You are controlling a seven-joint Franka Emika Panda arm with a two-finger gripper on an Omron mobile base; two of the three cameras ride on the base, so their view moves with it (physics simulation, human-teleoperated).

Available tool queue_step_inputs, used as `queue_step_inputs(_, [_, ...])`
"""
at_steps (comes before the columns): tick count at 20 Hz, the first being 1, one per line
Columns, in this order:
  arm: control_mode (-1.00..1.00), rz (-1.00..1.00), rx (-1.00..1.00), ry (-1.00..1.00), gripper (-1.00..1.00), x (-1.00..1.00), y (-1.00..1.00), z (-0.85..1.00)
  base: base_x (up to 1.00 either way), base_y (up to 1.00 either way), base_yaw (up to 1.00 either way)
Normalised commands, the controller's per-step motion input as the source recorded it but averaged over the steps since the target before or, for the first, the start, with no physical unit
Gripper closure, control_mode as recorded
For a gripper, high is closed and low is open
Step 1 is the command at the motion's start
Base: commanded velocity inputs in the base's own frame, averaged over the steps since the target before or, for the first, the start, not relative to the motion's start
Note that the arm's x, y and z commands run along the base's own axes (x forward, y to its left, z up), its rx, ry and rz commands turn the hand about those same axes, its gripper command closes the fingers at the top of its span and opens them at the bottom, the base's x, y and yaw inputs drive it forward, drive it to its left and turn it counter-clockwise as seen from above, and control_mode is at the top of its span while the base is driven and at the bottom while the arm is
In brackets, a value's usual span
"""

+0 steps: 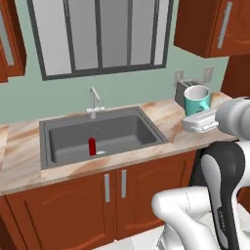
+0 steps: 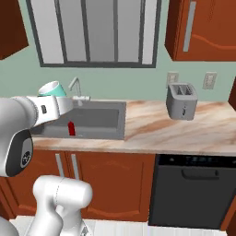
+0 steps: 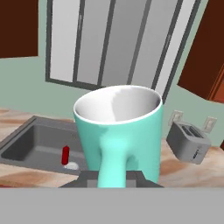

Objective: Open the cabinet directly in front. Then move the liquor and the mug to the dining counter with the candle on it.

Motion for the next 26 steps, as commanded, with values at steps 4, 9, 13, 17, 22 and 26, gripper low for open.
queue_step_inputs(4, [1.0, 0.0, 0.0, 0.0, 1.0, 0.0, 0.0, 0.0, -0.23, 0.0, -0.32])
queue_step_inputs(9, [1.0, 0.0, 0.0, 0.0, 1.0, 0.0, 0.0, 0.0, -0.22, 0.0, -0.32])
queue_step_inputs(13, [1.0, 0.0, 0.0, 0.0, 1.0, 0.0, 0.0, 0.0, -0.19, 0.0, -0.32])
queue_step_inputs(17, [1.0, 0.0, 0.0, 0.0, 1.0, 0.0, 0.0, 0.0, -0.2, 0.0, -0.32])
queue_step_inputs(22, [1.0, 0.0, 0.0, 0.0, 1.0, 0.0, 0.0, 0.0, -0.15, 0.0, -0.32])
queue_step_inputs(26, [1.0, 0.0, 0.0, 0.0, 1.0, 0.0, 0.0, 0.0, -0.11, 0.0, -0.33])
